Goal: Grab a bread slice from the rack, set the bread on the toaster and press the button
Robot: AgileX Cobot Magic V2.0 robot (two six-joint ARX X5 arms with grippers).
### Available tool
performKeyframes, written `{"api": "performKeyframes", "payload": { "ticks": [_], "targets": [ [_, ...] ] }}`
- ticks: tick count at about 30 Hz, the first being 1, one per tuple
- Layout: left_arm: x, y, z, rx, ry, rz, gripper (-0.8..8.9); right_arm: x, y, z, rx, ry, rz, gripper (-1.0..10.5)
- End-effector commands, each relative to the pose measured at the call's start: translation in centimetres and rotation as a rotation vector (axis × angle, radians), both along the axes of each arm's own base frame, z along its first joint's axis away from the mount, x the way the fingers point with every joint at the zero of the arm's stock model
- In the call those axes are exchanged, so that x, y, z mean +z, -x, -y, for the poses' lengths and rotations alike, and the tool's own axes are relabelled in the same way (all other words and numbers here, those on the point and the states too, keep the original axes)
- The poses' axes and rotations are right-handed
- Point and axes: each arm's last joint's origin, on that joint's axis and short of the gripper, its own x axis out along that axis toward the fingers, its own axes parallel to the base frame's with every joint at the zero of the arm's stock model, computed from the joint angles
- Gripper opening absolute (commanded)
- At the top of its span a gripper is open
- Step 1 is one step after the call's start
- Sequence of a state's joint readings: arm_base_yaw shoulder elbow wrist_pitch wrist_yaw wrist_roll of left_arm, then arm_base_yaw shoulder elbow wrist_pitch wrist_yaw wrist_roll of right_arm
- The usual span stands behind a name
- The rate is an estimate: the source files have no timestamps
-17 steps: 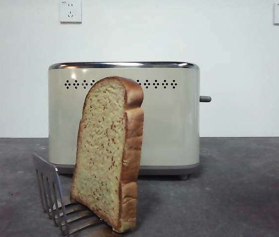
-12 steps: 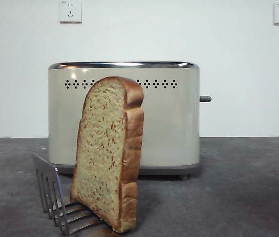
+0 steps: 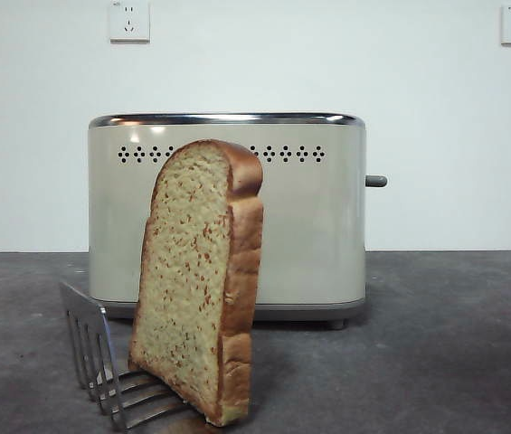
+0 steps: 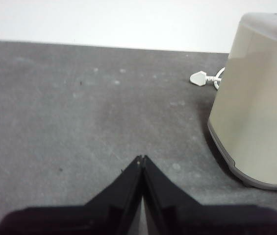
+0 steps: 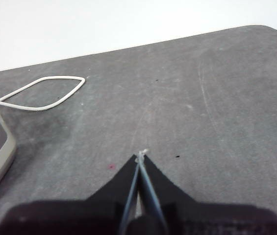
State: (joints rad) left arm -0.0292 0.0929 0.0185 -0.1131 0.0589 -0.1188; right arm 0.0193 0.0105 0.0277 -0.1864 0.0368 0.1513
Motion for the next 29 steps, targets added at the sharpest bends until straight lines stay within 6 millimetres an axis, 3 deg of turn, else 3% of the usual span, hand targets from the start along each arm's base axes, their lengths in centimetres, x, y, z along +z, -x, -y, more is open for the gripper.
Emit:
{"api": "performKeyframes", "payload": {
  "ticks": [1, 8, 19, 24, 29],
  "targets": [
    [-0.2, -0.1, 0.0, 0.019, 0.078, -0.027, -0.09, 0.3, 0.0, 0.1, -0.020, -0.011, 0.015, -0.1],
    [0.9, -0.4, 0.0, 0.037, 0.163, -0.059, -0.09, 2.4, 0.4, 0.2, -0.073, -0.079, 0.081, -0.1],
    [6.9, -1.8, 0.0, 0.045, 0.159, -0.168, -0.09, 7.6, 1.6, 0.3, -0.120, -0.198, 0.184, -0.1],
    [9.8, -2.8, 0.1, 0.040, 0.156, -0.266, -0.09, 10.1, 1.8, 0.3, -0.132, -0.251, 0.123, -0.1],
    [12.2, -4.0, 0.4, -0.079, 0.130, -0.322, -0.09, 12.5, 1.4, 0.3, -0.122, -0.248, 0.018, -0.1]
  ]
}}
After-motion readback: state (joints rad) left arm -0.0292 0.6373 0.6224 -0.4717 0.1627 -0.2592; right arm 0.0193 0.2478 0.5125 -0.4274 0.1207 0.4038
